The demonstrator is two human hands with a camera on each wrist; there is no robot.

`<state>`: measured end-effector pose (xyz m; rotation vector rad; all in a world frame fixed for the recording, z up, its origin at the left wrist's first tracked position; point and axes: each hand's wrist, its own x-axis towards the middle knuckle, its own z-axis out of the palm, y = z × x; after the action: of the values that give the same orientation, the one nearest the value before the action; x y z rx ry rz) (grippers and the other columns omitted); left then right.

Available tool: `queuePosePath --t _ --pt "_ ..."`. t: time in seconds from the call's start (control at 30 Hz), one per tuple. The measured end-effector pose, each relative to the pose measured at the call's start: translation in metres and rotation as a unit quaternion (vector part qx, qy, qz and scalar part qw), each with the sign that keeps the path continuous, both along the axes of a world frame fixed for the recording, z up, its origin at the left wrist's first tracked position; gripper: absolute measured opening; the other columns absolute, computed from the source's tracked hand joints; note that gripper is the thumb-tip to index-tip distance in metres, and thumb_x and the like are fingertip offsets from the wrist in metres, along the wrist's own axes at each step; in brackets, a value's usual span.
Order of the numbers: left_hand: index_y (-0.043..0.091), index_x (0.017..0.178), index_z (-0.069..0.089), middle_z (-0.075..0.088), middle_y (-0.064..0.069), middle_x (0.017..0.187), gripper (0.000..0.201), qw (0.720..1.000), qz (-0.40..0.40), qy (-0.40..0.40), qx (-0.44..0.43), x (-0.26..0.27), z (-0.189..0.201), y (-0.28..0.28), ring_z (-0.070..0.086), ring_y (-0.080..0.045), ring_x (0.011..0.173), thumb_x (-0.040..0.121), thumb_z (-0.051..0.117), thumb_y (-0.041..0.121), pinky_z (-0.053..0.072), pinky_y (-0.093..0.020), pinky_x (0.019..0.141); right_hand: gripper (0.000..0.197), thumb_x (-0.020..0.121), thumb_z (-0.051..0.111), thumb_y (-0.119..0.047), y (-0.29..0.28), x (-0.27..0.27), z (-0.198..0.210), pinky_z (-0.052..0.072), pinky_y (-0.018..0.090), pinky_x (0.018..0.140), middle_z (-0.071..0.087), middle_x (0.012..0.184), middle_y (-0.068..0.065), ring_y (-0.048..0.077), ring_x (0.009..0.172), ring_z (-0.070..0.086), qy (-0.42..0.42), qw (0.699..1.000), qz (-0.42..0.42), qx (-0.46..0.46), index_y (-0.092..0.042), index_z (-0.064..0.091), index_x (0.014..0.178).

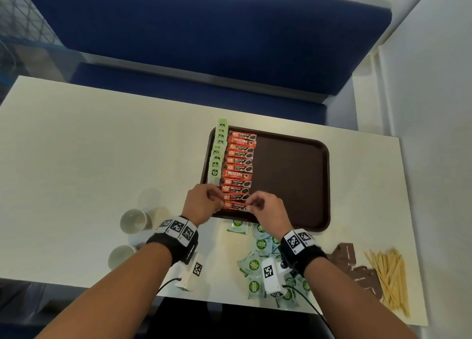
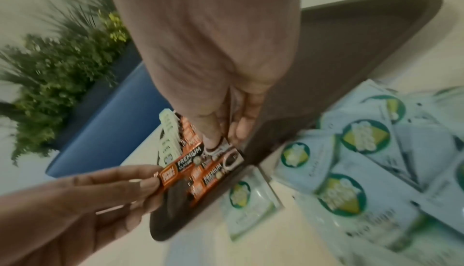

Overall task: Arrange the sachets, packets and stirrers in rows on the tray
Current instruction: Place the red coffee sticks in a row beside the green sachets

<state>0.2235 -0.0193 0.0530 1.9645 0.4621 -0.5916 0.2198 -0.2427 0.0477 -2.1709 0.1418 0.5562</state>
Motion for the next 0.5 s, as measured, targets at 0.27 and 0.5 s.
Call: queuePosePath --t 0.27,0.5 --pt "0.028 0.089 0.061 0.075 0.002 0.088 0.026 0.991 -0.029 0.027 0.13 -0.013 -0.018 -0.008 0.073 -0.021 0.084 0.085 0.082 0.013 0.06 -0.041 0.079 0.022 0.09 0.078 -0.006 0.018 -0.02 -0.031 0.056 0.023 0.078 0.067 0.095 -0.004 0.007 0.085 0.065 -0.008 0.998 0.0 -0.068 -0.025 0.069 0.088" --pt "0.028 0.092 0.063 0.072 0.001 0.096 0.017 0.982 -0.043 0.041 0.18 -0.009 -0.022 -0.011 0.07 -0.022 0.086 0.09 0.077 0.02 0.057 -0.036 0.074 0.015 0.092 0.077 -0.008 0.023 -0.018 -0.037 0.056 0.029 0.083 0.065 0.1 -0.004 0.011 0.089 0.063 -0.019 0.994 0.005 -0.104 -0.021 0.068 0.095"
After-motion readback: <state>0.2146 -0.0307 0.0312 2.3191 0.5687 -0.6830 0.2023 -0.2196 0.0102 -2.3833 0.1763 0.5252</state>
